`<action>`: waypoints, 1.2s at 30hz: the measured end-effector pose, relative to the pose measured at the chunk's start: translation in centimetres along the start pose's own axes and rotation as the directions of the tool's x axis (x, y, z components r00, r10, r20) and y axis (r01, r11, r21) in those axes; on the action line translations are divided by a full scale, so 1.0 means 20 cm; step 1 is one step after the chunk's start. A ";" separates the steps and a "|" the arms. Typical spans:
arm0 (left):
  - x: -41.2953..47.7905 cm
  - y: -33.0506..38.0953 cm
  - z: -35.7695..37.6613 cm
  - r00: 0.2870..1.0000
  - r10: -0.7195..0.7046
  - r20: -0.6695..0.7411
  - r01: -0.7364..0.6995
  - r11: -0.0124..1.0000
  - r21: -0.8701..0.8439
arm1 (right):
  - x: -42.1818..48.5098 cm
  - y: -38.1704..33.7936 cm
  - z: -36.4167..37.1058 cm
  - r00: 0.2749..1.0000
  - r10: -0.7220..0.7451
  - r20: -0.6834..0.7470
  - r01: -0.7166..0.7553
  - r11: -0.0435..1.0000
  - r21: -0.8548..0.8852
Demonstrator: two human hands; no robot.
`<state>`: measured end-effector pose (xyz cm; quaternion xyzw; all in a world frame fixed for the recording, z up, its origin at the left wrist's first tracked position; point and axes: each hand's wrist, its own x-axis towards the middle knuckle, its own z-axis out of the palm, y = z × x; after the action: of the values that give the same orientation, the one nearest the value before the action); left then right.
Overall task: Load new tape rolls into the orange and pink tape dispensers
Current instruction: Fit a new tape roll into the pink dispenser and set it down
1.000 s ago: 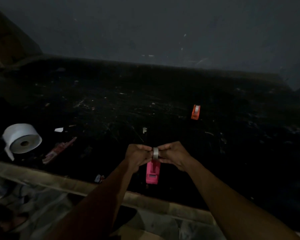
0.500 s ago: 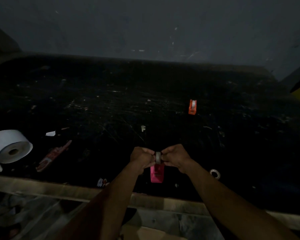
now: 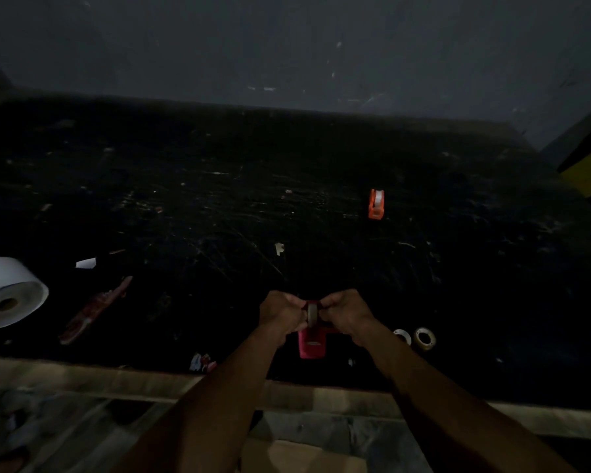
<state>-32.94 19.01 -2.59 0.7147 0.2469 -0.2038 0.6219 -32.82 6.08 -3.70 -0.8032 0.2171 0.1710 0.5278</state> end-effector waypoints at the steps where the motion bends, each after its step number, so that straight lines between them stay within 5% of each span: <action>1: 0.00 0.00 0.00 1.000 -0.005 0.007 0.005 1.000 0.001 | 0.00 0.00 0.00 1.000 0.001 -0.008 -0.001 1.000 -0.002; 17: 0.03 -0.05 0.01 0.979 0.094 -0.180 -0.037 0.953 0.299 | -0.01 0.02 0.01 0.994 -0.005 -0.105 -0.010 0.991 -0.134; 36: 0.08 -0.05 0.02 0.971 0.066 -0.232 0.032 0.918 0.395 | 0.06 0.06 0.02 0.997 -0.027 -0.071 0.015 0.985 -0.173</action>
<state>-32.31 18.82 -4.39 0.8470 0.2677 -0.1558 0.4320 -32.46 5.76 -5.37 -0.8537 0.2122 0.1539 0.4500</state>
